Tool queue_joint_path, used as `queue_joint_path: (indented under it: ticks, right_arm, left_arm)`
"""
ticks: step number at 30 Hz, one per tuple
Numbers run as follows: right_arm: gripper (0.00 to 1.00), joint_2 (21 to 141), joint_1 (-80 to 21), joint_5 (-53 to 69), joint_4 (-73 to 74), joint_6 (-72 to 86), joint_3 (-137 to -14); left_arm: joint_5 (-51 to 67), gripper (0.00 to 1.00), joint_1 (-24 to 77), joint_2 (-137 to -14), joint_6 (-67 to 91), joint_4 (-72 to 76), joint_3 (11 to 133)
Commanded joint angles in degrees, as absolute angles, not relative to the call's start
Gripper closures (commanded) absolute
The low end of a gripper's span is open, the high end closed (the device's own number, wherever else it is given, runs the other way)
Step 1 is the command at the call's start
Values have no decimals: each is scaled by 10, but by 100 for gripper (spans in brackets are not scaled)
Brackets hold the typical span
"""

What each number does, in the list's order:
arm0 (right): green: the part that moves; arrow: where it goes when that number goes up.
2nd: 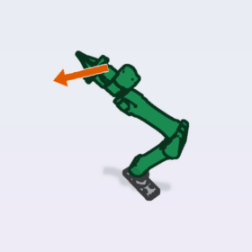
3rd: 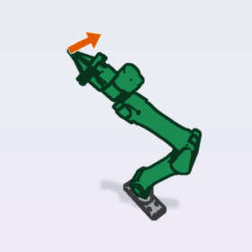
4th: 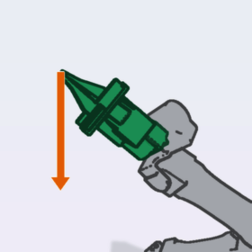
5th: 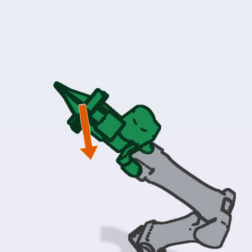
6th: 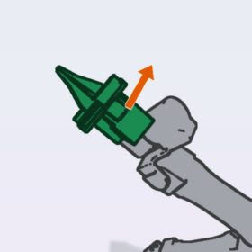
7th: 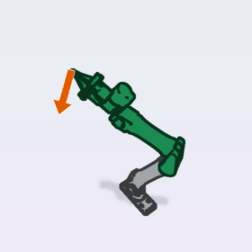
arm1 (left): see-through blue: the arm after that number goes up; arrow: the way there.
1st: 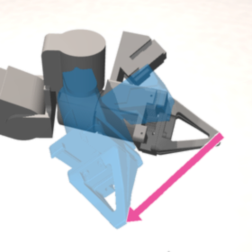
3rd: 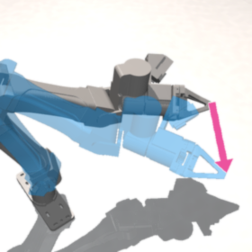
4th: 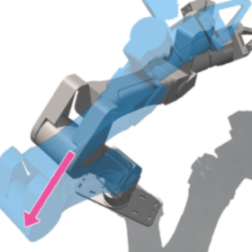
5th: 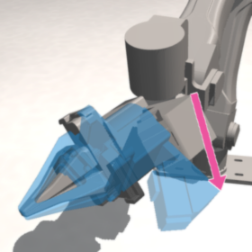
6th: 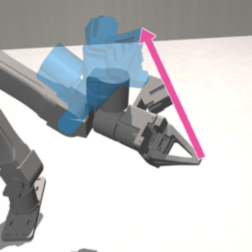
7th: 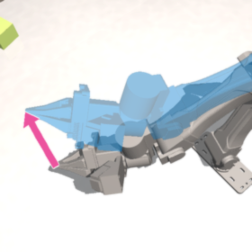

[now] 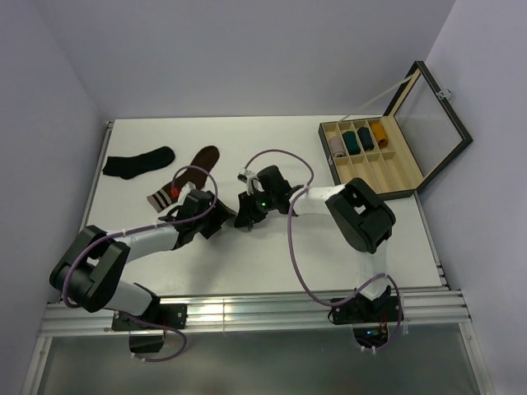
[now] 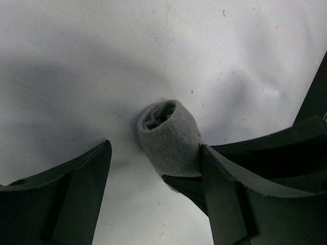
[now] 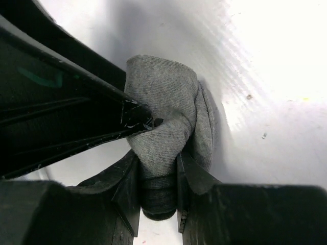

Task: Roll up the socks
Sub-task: Roll the sock at the center of the board.

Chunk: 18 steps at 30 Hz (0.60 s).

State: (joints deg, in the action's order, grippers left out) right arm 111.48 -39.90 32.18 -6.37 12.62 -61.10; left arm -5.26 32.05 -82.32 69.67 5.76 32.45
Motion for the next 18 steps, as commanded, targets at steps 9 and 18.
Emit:
queue_joint_path:
  ticks: [9,18]
  right_arm:
    - [100,1210,-357,462,2,246,-592]
    - [100,1230,-348,492,-83,341,-570]
  left_arm:
    - [-58,26,328,-815,742,92,298]
    - [-47,30,340,-845,759,96,297]
